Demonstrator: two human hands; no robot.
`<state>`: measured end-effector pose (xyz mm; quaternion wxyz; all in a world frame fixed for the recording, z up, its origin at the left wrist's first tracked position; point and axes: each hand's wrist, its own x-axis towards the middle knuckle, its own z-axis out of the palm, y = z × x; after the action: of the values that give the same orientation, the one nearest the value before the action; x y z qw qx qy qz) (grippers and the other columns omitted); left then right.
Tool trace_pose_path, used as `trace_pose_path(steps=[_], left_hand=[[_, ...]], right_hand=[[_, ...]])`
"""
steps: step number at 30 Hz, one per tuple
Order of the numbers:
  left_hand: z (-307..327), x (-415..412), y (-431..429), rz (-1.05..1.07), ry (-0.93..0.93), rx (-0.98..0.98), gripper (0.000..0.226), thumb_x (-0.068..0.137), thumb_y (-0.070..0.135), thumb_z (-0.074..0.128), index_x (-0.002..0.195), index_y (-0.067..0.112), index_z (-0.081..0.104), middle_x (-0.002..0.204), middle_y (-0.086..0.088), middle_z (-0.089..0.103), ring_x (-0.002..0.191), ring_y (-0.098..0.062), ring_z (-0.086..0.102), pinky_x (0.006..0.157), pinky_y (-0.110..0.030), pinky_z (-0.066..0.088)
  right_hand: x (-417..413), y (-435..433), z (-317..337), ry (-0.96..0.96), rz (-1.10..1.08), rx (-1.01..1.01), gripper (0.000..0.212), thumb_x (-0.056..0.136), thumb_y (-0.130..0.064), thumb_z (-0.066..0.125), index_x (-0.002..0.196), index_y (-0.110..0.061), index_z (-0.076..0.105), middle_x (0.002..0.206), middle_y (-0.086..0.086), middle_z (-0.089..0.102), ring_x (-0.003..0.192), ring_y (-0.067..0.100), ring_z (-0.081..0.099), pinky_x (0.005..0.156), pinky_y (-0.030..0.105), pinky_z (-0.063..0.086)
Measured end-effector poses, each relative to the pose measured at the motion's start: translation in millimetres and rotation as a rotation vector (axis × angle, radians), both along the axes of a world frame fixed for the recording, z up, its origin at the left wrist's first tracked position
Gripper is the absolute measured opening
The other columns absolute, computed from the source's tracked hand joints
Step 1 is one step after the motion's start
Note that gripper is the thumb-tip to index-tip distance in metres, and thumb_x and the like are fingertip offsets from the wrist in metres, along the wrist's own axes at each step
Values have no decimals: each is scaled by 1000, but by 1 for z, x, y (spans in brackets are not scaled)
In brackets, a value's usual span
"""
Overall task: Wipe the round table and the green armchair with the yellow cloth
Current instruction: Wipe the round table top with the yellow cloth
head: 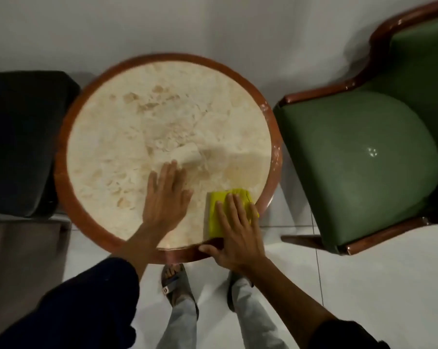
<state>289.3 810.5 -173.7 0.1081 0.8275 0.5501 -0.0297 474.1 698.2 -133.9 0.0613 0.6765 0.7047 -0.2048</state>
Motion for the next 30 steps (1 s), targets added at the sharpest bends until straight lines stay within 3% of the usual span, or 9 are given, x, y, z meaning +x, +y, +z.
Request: trace_pose_path(steps=[2, 4, 8, 13, 19, 23, 27, 30], left_hand=[[-25, -4, -3, 22, 4, -5, 67, 101, 52, 20, 157, 16, 21, 167, -11, 13, 155, -27, 11, 124, -54, 11], [-38, -10, -6, 11, 24, 64, 68, 101, 55, 18, 159, 19, 13, 168, -8, 9, 156, -25, 8, 125, -52, 7], [-43, -11, -8, 0, 12, 115, 67, 101, 53, 21, 159, 19, 16, 168, -9, 12, 155, -26, 14, 124, -53, 13], [-39, -8, -7, -5, 19, 145, 67, 100, 52, 24, 157, 16, 25, 167, -10, 15, 154, -27, 16, 123, -53, 16], [-42, -7, -5, -1, 0, 207, 67, 100, 50, 30, 157, 17, 25, 167, -10, 17, 154, -25, 17, 123, -52, 18], [-44, -9, -5, -8, -6, 216, 67, 100, 50, 30, 157, 17, 24, 167, -10, 17, 154, -26, 17, 123, -52, 18], [-45, -10, -6, -12, -22, 234, 67, 99, 49, 33, 157, 16, 24, 166, -11, 18, 154, -26, 18, 122, -53, 20], [-45, -9, -6, -27, -32, 270, 67, 100, 47, 38, 156, 14, 26, 165, -13, 22, 153, -28, 21, 121, -54, 24]], right_hand=[[-1, -2, -20, 33, -64, 125, 96, 82, -84, 24, 155, -22, 21, 165, 13, 9, 153, 30, -2, 119, 61, 2], [-4, 5, -31, 16, -131, 242, 86, 88, -76, 24, 153, -20, 28, 164, 12, 17, 153, 27, 5, 120, 60, 5], [-15, 14, -46, -30, -127, 198, 73, 98, -59, 27, 155, -14, 21, 164, 10, 15, 153, 27, 6, 118, 62, 13], [21, 17, -50, -51, -220, 153, 68, 100, -56, 27, 154, -17, 23, 163, 9, 20, 152, 29, 10, 116, 62, 21], [42, 92, -52, -101, -372, 144, 71, 100, -57, 20, 154, -15, -1, 165, 12, 4, 152, 29, -5, 122, 56, 4], [35, 101, -52, -106, -419, 189, 75, 99, -58, 22, 155, -10, 10, 165, 13, 7, 152, 28, 0, 122, 54, 3], [9, 21, -52, -56, -282, 171, 70, 100, -56, 26, 154, -12, 21, 163, 12, 14, 153, 27, 5, 120, 55, 14], [34, 3, -57, -118, -346, 148, 64, 102, -52, 23, 155, -15, 21, 163, 13, 14, 152, 29, 8, 120, 54, 10]])
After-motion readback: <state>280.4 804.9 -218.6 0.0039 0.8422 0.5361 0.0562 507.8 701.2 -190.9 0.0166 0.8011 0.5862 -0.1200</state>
